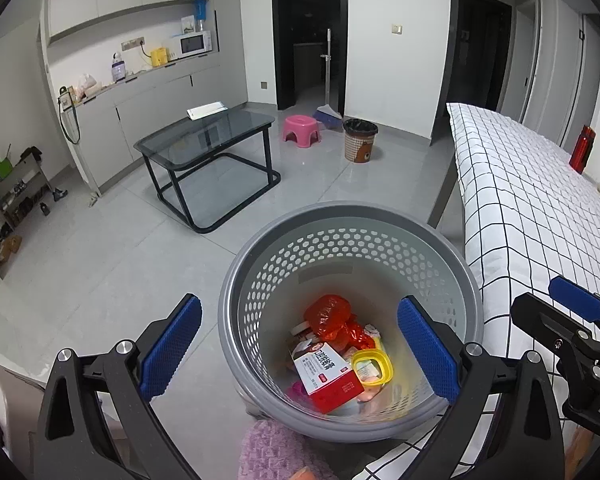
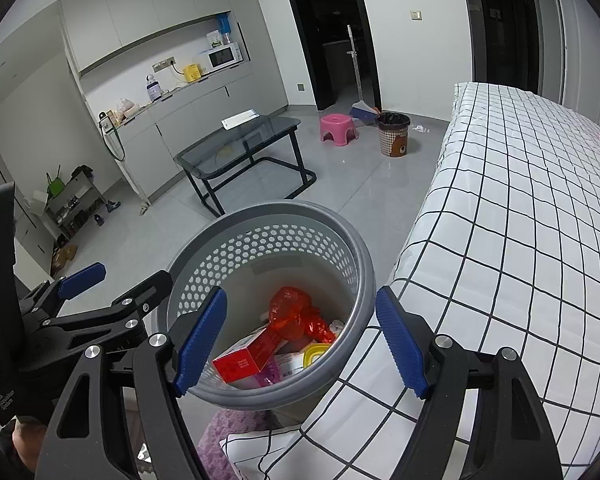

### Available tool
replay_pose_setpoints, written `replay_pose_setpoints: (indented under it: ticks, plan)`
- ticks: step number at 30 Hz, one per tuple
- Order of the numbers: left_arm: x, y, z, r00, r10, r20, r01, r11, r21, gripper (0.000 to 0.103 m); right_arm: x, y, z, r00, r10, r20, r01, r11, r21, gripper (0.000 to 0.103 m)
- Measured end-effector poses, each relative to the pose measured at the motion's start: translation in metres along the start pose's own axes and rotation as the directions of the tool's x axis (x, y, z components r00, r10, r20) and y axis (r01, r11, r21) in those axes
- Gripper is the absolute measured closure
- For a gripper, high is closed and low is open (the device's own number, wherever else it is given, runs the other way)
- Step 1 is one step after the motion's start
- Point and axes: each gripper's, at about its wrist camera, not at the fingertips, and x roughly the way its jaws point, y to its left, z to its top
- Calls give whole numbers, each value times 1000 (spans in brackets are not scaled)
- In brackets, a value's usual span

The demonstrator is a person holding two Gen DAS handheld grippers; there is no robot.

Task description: Collect trash

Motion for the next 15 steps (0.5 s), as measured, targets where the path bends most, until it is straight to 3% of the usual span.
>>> replay_pose_setpoints:
  ticks: [15]
  plan:
    - [-1, 1, 0, 1000, 11, 0, -11, 1000, -9, 6, 0, -2, 0, 1000, 6, 5, -6, 1000, 1, 30]
